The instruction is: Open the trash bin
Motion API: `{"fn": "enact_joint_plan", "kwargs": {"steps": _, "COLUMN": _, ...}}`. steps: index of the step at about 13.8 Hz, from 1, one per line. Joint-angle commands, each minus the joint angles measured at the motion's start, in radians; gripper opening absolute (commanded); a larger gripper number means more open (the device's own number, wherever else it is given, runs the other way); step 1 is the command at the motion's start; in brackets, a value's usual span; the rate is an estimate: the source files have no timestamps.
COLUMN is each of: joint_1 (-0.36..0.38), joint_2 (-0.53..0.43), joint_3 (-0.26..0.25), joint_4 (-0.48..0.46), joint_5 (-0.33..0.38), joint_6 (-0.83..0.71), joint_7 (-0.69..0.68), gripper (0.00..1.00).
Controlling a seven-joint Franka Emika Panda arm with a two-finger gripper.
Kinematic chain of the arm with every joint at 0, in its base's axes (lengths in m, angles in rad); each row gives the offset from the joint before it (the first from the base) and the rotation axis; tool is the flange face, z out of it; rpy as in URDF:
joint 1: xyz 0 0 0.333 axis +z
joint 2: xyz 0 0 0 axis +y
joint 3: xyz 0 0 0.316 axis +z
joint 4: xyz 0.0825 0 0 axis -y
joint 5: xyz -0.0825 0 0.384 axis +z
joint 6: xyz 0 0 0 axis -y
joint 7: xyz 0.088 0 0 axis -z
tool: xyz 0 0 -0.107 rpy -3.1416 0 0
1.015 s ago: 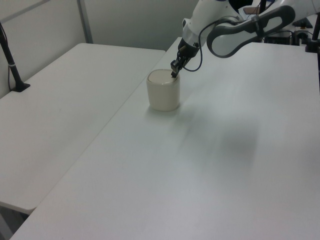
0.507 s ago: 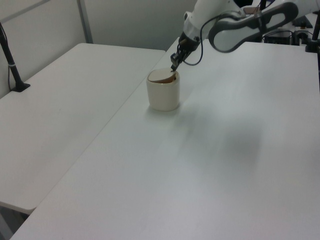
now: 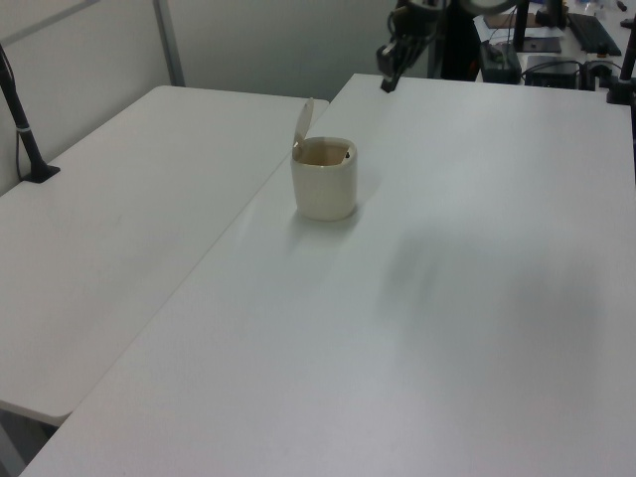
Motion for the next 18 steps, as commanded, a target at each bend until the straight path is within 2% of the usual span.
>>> {"fn": "enact_joint_plan", "kwargs": {"steps": 1, "joint_1": 0.012, "joint_2": -0.117, "joint_3": 0.008, "joint_4": -0.035, "joint_5": 0.018, "joint_6": -0.223, "joint_7": 0.003, "gripper": 0.97}}
{"fn": "enact_joint_plan", "kwargs": {"steps": 2, "joint_1": 0.012, "joint_2": -0.145, "joint_3": 0.011, "joint_4": -0.039, "joint_5": 0.026, "joint_6": -0.298, "joint_7": -0.028, "gripper": 1.0}}
{"fn": "enact_joint_plan", "kwargs": {"steps": 3, "joint_1": 0.009, "joint_2": -0.162, "joint_3": 0.011, "joint_4": -0.041, "joint_5": 0.056, "joint_6": -0.345, "joint_7": -0.064, "gripper": 1.0}}
{"fn": "enact_joint_plan", "kwargs": {"steps": 4, "joint_1": 0.0, "joint_2": -0.197, "joint_3": 0.011, "joint_4": -0.059, "joint_5": 0.116, "joint_6": -0.395, "joint_7": -0.133, "gripper": 1.0}}
{"fn": "enact_joint_plan", "kwargs": {"steps": 5, "joint_1": -0.003, "joint_2": -0.226, "joint_3": 0.011, "joint_4": -0.085, "joint_5": 0.136, "joint_6": -0.413, "joint_7": -0.187, "gripper": 1.0}}
{"fn": "enact_joint_plan", "kwargs": {"steps": 7, "joint_1": -0.015, "joint_2": -0.268, "joint_3": 0.011, "joint_4": -0.13, "joint_5": 0.139, "joint_6": -0.417, "joint_7": -0.276, "gripper": 1.0}}
{"fn": "enact_joint_plan", "kwargs": {"steps": 10, "joint_1": -0.032, "joint_2": -0.253, "joint_3": 0.011, "joint_4": -0.124, "joint_5": 0.136, "joint_6": -0.404, "joint_7": -0.403, "gripper": 1.0}}
{"fn": "enact_joint_plan", "kwargs": {"steps": 18, "joint_1": -0.044, "joint_2": -0.228, "joint_3": 0.013, "joint_4": -0.101, "joint_5": 0.126, "joint_6": -0.388, "joint_7": -0.436, "gripper": 1.0}}
